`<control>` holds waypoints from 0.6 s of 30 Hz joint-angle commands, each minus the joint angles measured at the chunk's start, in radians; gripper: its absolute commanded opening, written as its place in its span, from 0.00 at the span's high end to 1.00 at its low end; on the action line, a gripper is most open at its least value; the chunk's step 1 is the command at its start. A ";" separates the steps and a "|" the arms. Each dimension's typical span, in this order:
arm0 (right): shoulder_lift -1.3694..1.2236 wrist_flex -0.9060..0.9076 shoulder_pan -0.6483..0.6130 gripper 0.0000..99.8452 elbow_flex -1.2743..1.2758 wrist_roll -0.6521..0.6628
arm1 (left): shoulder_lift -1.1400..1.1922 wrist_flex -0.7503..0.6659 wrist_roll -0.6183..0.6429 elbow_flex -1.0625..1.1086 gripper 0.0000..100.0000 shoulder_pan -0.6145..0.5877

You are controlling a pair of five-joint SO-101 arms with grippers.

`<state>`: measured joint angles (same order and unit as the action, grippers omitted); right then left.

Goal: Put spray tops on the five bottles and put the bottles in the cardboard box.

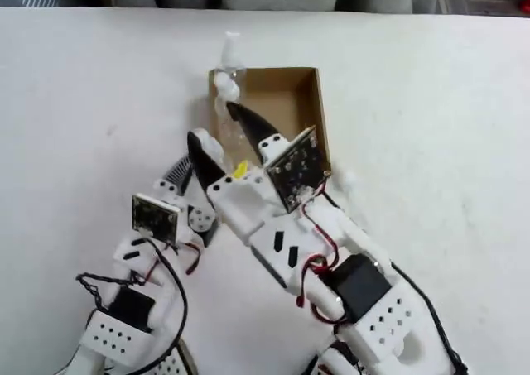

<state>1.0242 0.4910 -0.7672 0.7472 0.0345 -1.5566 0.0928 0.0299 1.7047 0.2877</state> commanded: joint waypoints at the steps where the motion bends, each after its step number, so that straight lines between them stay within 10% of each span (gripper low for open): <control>1: -0.002 0.004 0.012 0.86 -0.055 -0.006 | -0.013 0.005 0.011 -0.005 0.98 -0.012; 5: -0.002 -0.038 0.010 0.99 -0.054 0.000 | -0.013 0.005 0.011 -0.005 0.98 -0.012; 18: 0.024 -0.002 -0.108 0.99 0.054 0.000 | -0.013 0.021 0.011 -0.005 0.98 -0.012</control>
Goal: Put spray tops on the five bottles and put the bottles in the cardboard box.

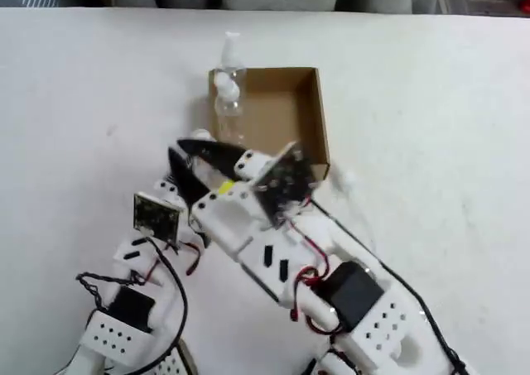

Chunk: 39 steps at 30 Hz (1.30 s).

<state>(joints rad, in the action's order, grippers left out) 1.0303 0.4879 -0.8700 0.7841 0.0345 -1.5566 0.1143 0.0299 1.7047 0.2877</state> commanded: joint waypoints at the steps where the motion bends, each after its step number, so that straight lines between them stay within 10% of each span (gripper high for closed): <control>1: 0.018 -0.001 0.002 0.99 0.031 0.000 | -0.013 0.000 0.011 -0.005 0.98 -0.012; 30: 0.291 0.088 0.124 0.99 0.057 0.002 | -0.015 0.002 0.011 -0.005 0.98 -0.012; 39: 0.357 0.272 0.515 0.99 0.327 0.081 | -0.018 -0.005 0.011 -0.005 0.98 -0.067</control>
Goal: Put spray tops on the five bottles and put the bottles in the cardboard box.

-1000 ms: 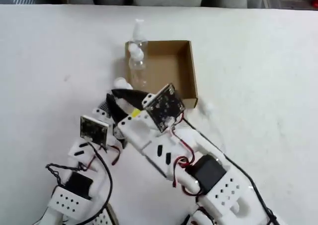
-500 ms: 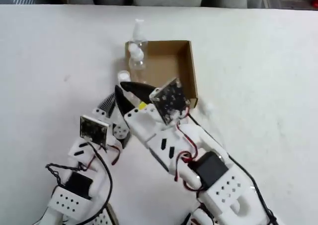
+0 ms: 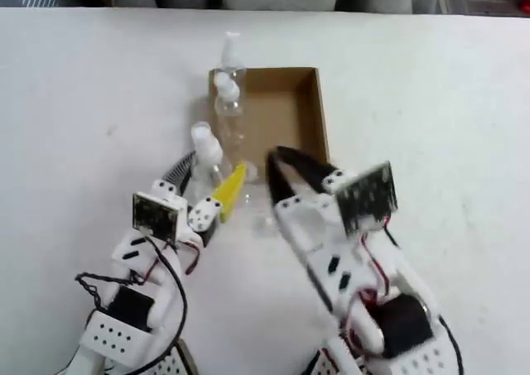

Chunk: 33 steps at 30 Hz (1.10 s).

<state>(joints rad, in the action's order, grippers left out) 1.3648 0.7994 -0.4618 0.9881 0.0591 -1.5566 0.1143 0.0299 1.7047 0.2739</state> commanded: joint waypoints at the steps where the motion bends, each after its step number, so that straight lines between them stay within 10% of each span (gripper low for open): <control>1: 0.024 -0.081 0.136 0.99 0.186 0.071 | -0.018 -0.006 0.011 -0.005 0.98 -0.061; 20: 0.022 -0.549 0.547 0.99 0.707 -0.115 | 0.002 -0.302 0.018 -0.178 0.98 -0.059; 33: 0.016 -0.544 0.593 0.99 0.707 -0.118 | 0.664 -0.345 0.018 -0.637 0.98 -0.064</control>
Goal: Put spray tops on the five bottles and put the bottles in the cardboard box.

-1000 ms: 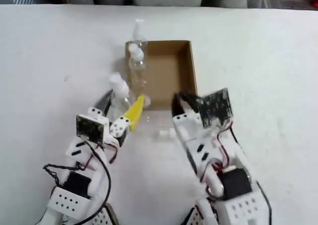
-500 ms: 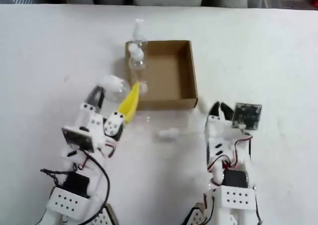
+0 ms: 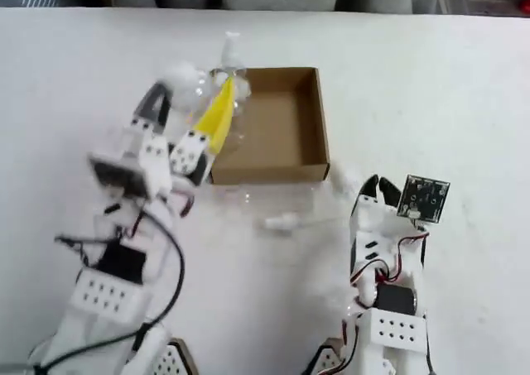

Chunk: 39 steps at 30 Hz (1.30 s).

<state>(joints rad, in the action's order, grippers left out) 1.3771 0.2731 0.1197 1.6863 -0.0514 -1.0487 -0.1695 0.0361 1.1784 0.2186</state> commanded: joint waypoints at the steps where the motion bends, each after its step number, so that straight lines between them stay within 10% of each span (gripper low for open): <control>1: 0.004 -0.018 0.012 0.99 0.009 -0.008 | 0.186 -0.100 0.012 -0.107 0.98 -0.008; 26: 0.004 -0.019 0.012 0.99 0.009 -0.006 | 1.052 -1.011 0.005 0.031 0.98 -0.044; 39: 0.004 -0.018 0.012 0.99 0.009 -0.006 | 1.221 -1.073 0.003 -0.023 0.98 -0.025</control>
<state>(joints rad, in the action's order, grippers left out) 1.3771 0.2731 0.1197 1.6863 -0.0514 0.1389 -1.2359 0.0345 1.1861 0.1818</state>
